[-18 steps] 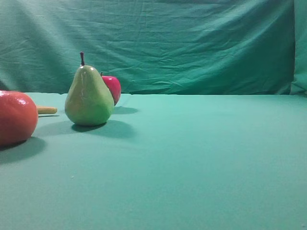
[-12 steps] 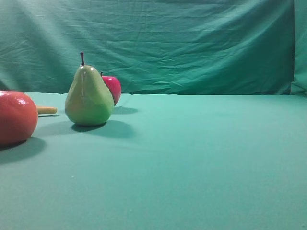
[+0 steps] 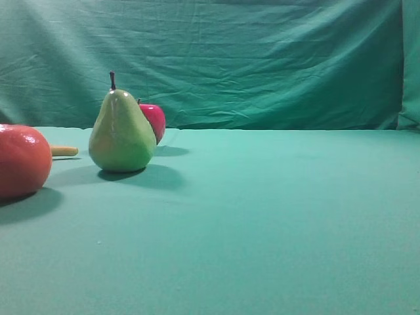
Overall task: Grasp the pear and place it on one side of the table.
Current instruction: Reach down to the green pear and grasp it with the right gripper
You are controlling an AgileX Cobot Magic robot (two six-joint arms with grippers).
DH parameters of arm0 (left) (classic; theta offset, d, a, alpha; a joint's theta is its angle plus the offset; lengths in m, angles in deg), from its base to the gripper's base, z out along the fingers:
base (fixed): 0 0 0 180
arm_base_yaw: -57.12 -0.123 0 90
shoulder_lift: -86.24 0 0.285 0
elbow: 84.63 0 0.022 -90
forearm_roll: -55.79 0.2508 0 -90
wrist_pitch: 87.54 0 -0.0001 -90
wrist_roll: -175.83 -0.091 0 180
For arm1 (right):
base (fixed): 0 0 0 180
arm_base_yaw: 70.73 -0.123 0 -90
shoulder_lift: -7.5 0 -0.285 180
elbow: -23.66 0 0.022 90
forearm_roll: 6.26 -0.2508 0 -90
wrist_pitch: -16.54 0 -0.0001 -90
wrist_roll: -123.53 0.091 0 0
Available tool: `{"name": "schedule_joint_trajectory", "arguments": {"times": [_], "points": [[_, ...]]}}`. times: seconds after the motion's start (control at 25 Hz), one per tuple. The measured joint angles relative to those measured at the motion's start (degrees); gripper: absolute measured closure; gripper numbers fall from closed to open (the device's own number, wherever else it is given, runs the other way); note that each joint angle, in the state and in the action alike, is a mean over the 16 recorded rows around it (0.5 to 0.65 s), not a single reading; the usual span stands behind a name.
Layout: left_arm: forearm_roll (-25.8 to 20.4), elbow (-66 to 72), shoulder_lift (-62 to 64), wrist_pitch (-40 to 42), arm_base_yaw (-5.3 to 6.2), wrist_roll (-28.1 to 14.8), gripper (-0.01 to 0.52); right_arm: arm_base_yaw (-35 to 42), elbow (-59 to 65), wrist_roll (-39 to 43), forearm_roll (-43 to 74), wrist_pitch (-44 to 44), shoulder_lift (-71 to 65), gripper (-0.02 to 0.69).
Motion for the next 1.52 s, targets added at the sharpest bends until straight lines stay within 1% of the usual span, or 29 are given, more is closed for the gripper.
{"name": "schedule_joint_trajectory", "arguments": {"times": [0.2,0.6,0.8,1.0,1.24,1.44,1.52], "points": [[0.0,0.0,0.0,0.0,0.00,0.0,0.514,0.0,0.1,0.1,-0.5,-1.5,0.0,0.665],[0.0,0.0,0.0,0.0,0.00,0.0,0.514,0.0,-1.7,0.3,-8.5,-10.6,-1.5,0.665],[0.0,0.0,0.0,0.0,0.00,0.0,0.514,-0.1,-6.9,0.3,-13.0,-12.4,-7.6,0.665],[0.0,0.0,0.0,0.0,0.00,0.0,0.514,-1.3,-14.1,-0.4,-14.2,-9.7,-17.1,0.665],[0.0,0.0,0.0,0.0,0.00,0.0,0.514,-8.5,-24.7,-6.6,-14.5,-6.2,-34.4,0.665],[0.0,0.0,0.0,0.0,0.00,0.0,0.514,-17.7,-32.8,-13.3,-14.5,-5.1,-49.3,0.658],[0.0,0.0,0.0,0.0,0.00,0.0,0.514,-21.7,-36.3,-16.2,-14.5,-4.9,-55.6,0.641]]}}
